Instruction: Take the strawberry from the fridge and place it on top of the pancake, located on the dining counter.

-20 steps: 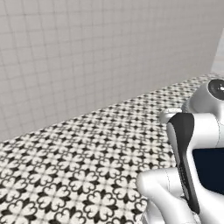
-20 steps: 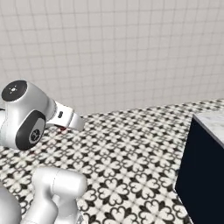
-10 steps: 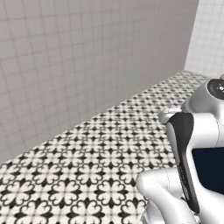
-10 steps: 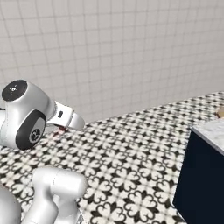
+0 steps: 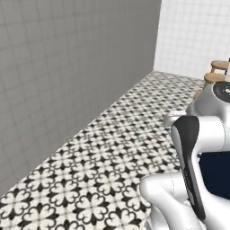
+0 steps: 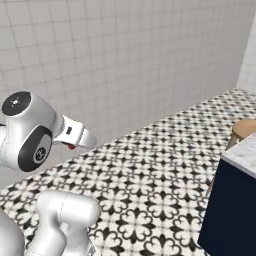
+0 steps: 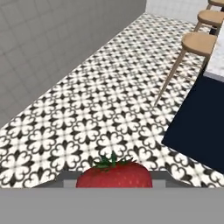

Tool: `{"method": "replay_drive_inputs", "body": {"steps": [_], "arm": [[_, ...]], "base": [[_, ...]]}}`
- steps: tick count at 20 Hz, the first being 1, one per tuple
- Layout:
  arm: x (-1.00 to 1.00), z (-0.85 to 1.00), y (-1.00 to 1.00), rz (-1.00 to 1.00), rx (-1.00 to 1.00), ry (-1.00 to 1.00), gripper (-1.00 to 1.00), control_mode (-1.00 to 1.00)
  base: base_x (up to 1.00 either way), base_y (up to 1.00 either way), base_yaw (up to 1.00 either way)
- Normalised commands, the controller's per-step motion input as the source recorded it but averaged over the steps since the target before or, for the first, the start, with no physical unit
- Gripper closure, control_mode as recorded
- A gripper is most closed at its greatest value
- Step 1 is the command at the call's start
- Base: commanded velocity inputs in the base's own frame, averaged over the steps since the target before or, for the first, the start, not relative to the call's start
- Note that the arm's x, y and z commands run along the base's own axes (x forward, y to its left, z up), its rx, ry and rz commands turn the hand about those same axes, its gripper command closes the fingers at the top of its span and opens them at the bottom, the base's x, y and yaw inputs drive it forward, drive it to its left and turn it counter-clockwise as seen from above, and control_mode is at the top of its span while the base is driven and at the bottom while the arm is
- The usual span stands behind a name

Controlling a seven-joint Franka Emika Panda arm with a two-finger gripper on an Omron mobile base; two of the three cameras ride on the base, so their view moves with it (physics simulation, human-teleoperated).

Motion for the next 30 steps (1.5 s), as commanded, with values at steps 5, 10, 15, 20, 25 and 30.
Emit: {"method": "replay_drive_inputs", "body": {"steps": [5,10,15,20,25,30], "arm": [[0.00,0.00,0.00,0.00,0.00,0.00,1.00,1.00],[0.00,0.00,0.00,0.00,0.00,0.00,1.00,1.00],[0.00,0.00,0.00,0.00,0.00,0.00,1.00,1.00],[0.00,0.00,0.00,0.00,0.00,0.00,1.00,1.00],[0.00,0.00,0.00,0.00,0.00,0.00,1.00,1.00],[0.00,0.00,0.00,0.00,0.00,0.00,1.00,1.00]], "base": [[0.89,0.34,-0.40],[0.94,0.37,-0.48],[0.78,0.67,-0.65],[0.71,0.78,-0.61],[0.78,0.83,-0.49],[1.00,1.00,-0.46]]}}
